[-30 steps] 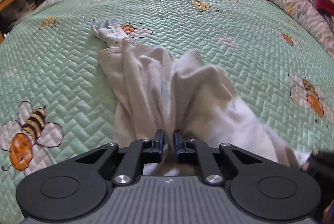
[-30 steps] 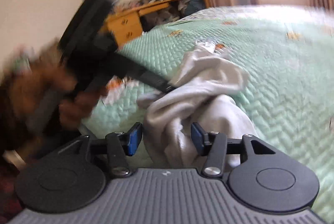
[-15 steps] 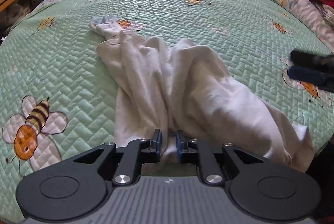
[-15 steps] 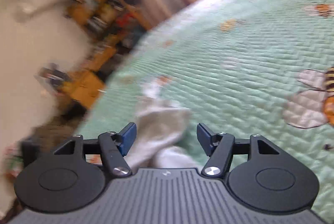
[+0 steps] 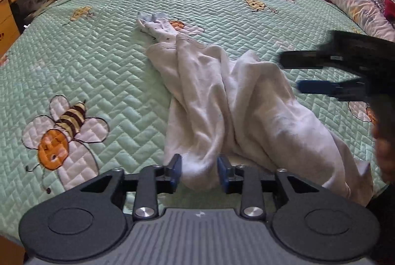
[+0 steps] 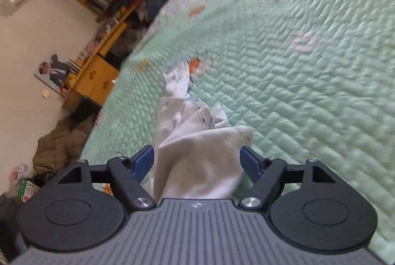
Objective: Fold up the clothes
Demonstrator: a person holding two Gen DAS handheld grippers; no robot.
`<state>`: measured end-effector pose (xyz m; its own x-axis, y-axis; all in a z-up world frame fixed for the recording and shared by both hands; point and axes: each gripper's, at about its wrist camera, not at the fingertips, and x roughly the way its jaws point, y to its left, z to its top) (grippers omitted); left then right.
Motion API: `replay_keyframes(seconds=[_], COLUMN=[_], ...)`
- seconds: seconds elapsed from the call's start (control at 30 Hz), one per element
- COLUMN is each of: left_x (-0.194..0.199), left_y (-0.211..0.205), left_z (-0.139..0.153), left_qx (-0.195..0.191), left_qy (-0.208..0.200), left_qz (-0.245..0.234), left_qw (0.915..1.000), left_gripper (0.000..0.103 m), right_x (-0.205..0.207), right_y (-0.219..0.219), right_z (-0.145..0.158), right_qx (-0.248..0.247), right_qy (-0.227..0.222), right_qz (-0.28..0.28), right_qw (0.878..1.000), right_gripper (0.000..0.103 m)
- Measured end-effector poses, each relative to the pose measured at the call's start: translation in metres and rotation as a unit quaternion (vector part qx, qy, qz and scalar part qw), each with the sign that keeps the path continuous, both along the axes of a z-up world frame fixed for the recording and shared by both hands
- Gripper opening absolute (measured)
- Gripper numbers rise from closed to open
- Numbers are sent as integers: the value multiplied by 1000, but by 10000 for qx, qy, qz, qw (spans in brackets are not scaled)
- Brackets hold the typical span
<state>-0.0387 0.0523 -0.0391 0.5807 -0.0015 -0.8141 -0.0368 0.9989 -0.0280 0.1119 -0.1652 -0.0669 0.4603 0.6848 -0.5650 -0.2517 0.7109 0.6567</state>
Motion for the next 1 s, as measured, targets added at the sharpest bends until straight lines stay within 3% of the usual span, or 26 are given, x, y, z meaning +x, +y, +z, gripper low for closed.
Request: replay_keyframes(seconds=[0.07,0.13,0.17,0.23,0.3,0.37,0.5,0.6,0.73,0.8,0.87,0.9,1.0], left_x=[-3,-4,-5,-5,-3,-1,1,3,0,0,0,0,-1], left_y=[5,12,15,23,31,35,36,32,30,33,37,38,39], left_z=[4,7,7,6,3,0,-3,-3,0,-1,-2,-3,-3], left_qx=[68,83,78,63,17,-24,-109,-168,-116,-125,-181,-211,-213], left_qy=[-42,-61,-53,-31,10,42,78,92,10,6,36,53,77], left_qz=[86,213,263,360,478,550,591,539,472,519,573,600,647], left_qw=[9999,9997,9996,9993,9989,9985,9982,9984,9988,9986,9982,9980,9976], left_gripper=[48,53,53,54,55,55,55,56,61,63,63,63,63], right_x=[8,1,-8,-35,-68,-94,-127,-132,-117,-109,-100,-94,-65], right_y=[12,21,24,31,36,39,42,37,24,18,17,18,40], right_z=[-8,-10,-7,4,15,20,4,-4,7,17,25,28,21], right_qx=[-332,-500,-506,-652,-903,-982,-1388,-1252,-845,-600,-552,-618,-1023], right_qy=[-87,-328,-527,-1263,-2021,-2334,-2294,-2122,-1945,-2130,-2331,-2404,-2168], right_qz=[-67,88,230,602,1090,1651,2138,2013,1641,1310,926,751,963], right_qw=[9994,9982,9971,9880,9691,9532,9394,9480,9634,9664,9665,9658,9661], right_gripper=[73,41,19,17,13,10,10,11,20,53,80,87,87])
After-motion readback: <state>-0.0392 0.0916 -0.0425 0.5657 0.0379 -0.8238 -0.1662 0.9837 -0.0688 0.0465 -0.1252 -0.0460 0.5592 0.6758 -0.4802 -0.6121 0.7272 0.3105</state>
